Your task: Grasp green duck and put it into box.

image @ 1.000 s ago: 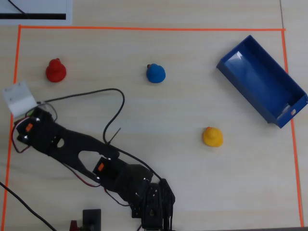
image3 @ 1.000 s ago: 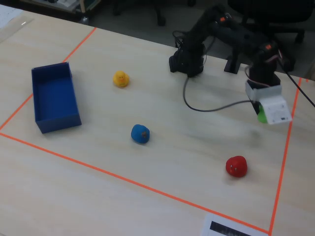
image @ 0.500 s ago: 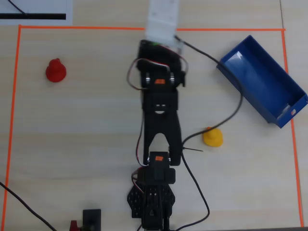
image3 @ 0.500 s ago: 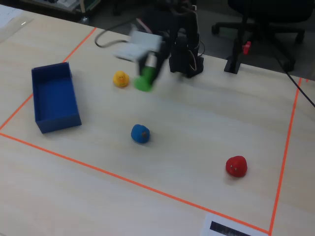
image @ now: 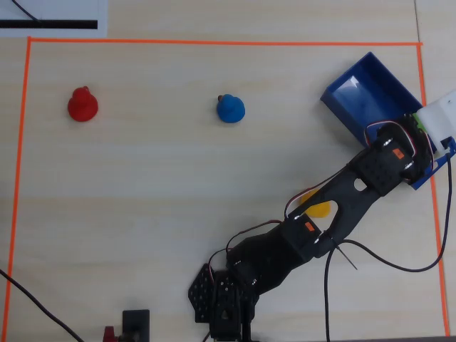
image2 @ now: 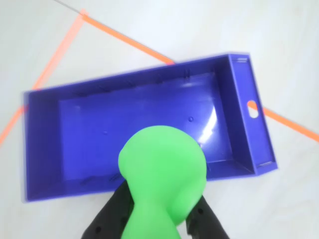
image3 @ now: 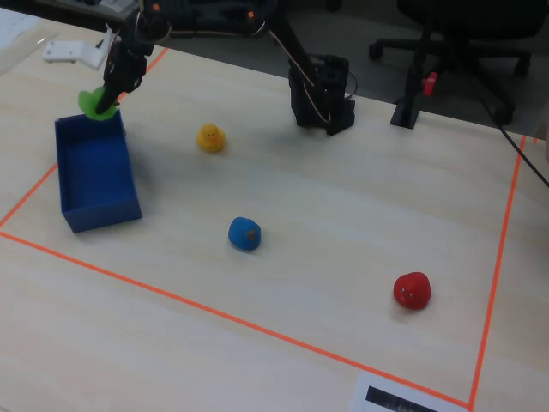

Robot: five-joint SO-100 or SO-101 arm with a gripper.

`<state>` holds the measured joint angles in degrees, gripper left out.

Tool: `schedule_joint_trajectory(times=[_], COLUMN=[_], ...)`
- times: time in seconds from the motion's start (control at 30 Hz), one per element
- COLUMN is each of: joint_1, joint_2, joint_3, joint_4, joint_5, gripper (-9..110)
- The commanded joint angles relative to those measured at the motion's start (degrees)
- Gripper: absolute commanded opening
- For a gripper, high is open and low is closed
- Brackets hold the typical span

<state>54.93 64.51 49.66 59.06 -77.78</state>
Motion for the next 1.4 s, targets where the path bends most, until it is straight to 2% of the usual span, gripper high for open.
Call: schedule_joint_trajectory(times=[0.0,0.37,0.5,0.67,1.17,1.37], joint_1=[0.18,0.88,1.41,1.85,0.70,-1.23], joint_2=[-1.93,-13.36,-16.00,-16.79,-8.70,-3.52], joint_3=[-5.71,-9.32,-9.32,-9.84,-8.96,-9.05], joint_4=[-1.67,-9.58,-13.54,-14.06,-5.54,-1.58], joint_5=[-0.70,-5.45,-8.09,-10.90,-8.17,-5.27], gripper=[0,0,12,16,21,27])
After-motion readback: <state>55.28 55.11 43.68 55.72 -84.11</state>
